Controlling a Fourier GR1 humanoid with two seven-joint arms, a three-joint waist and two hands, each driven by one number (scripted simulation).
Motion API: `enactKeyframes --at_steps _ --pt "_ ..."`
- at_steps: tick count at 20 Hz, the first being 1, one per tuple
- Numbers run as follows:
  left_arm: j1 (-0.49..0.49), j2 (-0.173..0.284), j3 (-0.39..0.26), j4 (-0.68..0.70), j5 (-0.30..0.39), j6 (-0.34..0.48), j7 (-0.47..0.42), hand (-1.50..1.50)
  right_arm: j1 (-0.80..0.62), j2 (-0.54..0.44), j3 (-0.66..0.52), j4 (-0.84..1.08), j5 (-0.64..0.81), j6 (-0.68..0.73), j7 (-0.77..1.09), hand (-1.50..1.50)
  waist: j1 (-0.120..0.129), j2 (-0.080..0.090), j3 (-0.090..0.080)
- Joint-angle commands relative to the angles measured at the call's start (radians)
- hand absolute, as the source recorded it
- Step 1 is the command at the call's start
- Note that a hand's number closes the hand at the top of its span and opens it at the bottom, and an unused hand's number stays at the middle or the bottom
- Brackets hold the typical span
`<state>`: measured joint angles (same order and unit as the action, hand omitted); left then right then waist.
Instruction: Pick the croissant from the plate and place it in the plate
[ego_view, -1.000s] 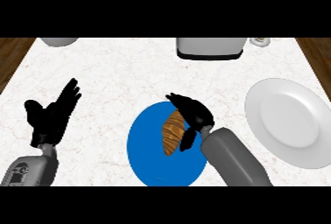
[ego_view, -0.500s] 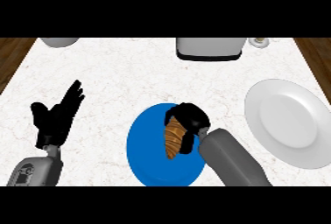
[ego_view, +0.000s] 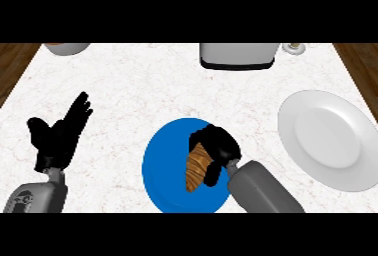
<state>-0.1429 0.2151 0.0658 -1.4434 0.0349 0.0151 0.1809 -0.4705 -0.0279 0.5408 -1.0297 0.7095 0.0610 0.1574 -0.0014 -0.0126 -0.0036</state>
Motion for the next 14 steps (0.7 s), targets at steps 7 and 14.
enactKeyframes --at_steps 7,14 --pt "0.004 -0.003 0.024 0.053 0.001 -0.008 -0.042 0.0 0.221 -0.094 0.067 -0.366 0.258 -0.23 0.215 1.5 -0.019 0.006 0.003" --pt "-0.039 -0.014 0.02 0.049 -0.007 0.015 0.0 0.0 0.216 -0.139 -0.061 -0.58 0.461 -0.437 0.359 1.5 -0.027 0.005 0.003"
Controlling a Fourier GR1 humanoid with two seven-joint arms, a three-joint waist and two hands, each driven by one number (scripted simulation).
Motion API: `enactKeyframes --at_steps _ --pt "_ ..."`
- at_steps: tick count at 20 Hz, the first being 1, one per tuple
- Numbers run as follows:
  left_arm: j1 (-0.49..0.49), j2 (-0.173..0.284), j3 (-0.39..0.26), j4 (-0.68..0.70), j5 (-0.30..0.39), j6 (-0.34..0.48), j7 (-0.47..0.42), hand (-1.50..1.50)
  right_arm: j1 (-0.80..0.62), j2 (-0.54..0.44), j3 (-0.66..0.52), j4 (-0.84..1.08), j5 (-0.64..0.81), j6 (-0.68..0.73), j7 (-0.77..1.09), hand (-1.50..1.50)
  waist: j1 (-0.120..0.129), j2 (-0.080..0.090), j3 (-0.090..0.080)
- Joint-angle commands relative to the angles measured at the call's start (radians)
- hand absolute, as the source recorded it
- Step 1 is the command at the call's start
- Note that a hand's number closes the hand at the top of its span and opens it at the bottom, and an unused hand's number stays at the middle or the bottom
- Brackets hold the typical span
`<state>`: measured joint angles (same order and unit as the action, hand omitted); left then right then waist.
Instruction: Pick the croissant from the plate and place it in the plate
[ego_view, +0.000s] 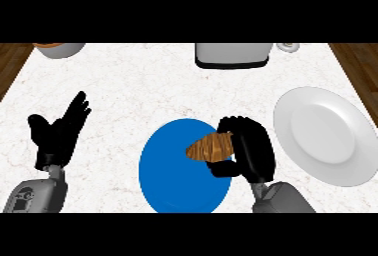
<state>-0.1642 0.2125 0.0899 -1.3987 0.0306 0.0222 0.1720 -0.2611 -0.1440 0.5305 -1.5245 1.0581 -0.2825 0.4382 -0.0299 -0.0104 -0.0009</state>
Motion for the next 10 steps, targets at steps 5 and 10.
enactKeyframes --at_steps 5,10 --pt "0.01 0.004 0.002 -0.022 0.009 -0.02 0.009 0.0 0.114 -0.076 -0.14 -0.333 0.108 -0.013 0.18 1.5 0.014 0.006 0.001" --pt "0.01 -0.004 -0.001 -0.03 0.001 -0.02 0.009 0.0 0.186 -0.098 -0.29 -0.299 -0.049 -0.109 0.092 1.5 0.025 0.01 0.001"
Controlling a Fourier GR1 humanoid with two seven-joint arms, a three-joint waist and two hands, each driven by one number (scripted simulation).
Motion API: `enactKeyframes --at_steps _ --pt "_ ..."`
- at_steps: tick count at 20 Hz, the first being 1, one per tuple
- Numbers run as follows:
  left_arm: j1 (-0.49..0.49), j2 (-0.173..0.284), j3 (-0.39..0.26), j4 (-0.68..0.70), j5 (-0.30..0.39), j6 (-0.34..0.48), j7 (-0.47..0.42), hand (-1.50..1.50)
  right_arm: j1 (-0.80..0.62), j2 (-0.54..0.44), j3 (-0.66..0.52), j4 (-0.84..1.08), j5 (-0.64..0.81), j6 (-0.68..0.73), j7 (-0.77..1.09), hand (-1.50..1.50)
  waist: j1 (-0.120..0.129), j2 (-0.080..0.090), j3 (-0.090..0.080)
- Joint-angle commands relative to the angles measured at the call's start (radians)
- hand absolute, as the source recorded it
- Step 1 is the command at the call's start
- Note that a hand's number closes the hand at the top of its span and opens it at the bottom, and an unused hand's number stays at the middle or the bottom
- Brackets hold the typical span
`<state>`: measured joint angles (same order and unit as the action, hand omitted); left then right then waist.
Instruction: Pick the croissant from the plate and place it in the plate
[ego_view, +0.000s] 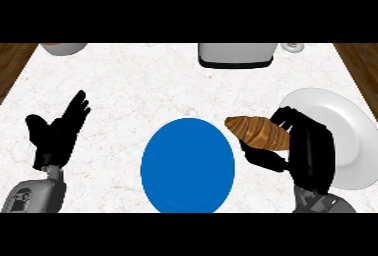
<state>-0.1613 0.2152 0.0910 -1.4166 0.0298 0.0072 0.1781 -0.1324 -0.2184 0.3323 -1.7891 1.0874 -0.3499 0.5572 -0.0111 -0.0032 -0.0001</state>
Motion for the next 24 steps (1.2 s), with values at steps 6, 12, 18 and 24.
enactKeyframes --at_steps 6,12,18,24 --pt "-0.004 -0.027 -0.004 0.055 -0.028 0.004 -0.075 0.0 0.026 -0.124 -0.32 0.113 -0.286 -0.052 -0.185 1.5 0.006 0.005 0.0" --pt "-0.018 -0.015 -0.001 -0.005 -0.009 -0.019 -0.005 0.0 -0.015 -0.206 -0.461 0.374 -0.414 -0.042 -0.397 1.5 0.016 0.005 0.001" --pt "0.009 -0.009 0.006 -0.041 0.008 -0.034 0.041 0.0 -0.05 -0.284 -0.48 0.568 -0.487 0.123 -0.511 1.5 0.019 0.004 0.001" --pt "0.031 -0.002 0.018 -0.007 -0.003 -0.047 -0.024 0.0 -0.119 -0.285 -0.533 0.809 -0.603 0.218 -0.717 -1.5 0.02 0.006 0.001"
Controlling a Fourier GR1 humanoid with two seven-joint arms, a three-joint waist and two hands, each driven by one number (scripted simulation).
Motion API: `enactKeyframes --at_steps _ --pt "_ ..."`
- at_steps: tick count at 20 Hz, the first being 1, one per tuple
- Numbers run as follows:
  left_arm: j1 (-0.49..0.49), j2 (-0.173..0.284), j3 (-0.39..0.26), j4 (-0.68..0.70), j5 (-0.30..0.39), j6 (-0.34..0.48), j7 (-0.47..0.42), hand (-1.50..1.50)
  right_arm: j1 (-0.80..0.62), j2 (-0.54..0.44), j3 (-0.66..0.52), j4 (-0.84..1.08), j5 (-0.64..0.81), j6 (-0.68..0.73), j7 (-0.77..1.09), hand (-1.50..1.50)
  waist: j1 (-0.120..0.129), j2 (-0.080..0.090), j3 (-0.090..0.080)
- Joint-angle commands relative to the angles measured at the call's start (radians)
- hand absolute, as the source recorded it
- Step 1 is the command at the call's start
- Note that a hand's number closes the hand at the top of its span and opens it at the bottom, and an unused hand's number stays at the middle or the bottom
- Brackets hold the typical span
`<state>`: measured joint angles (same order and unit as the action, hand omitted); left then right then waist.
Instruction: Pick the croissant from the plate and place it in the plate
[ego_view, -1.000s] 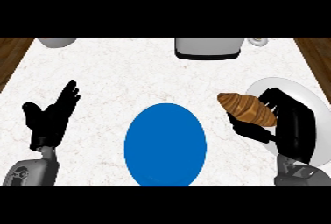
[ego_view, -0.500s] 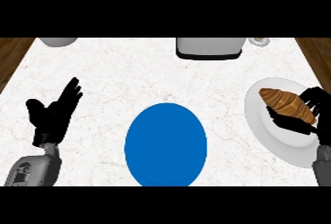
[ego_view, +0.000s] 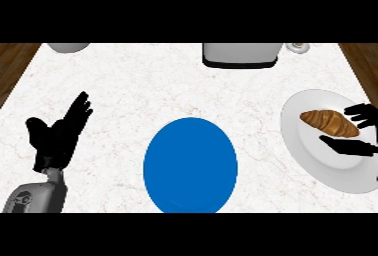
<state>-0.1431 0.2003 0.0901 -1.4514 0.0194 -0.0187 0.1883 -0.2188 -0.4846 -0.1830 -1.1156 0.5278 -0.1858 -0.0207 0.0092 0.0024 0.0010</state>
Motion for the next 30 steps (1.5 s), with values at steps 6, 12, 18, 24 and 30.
enactKeyframes --at_steps 6,12,18,24,30 --pt "-0.062 0.013 0.038 0.084 0.016 -0.019 -0.014 0.0 -0.072 0.025 -0.08 0.11 -0.102 -0.058 -0.35 -1.5 -0.006 0.0 0.0" --pt "-0.015 0.007 0.037 0.106 -0.002 -0.017 -0.083 0.0 -0.026 0.102 -0.115 -0.17 -0.317 0.087 -0.355 -1.5 -0.025 -0.006 -0.002" --pt "0.003 -0.011 0.018 0.055 -0.016 0.004 -0.049 0.0 0.047 0.067 -0.214 -0.262 -0.578 0.325 -0.127 -1.5 -0.03 -0.008 -0.002" --pt "-0.005 -0.017 0.003 -0.016 -0.026 0.013 0.006 0.0 0.129 -0.024 -0.33 -0.155 -0.711 0.498 -0.221 -1.5 -0.014 -0.003 -0.001" --pt "-0.003 -0.01 0.037 0.092 -0.013 -0.03 -0.087 0.0 0.109 -0.039 -0.327 -0.014 -0.649 0.518 -0.363 -1.5 -0.008 -0.002 -0.001"
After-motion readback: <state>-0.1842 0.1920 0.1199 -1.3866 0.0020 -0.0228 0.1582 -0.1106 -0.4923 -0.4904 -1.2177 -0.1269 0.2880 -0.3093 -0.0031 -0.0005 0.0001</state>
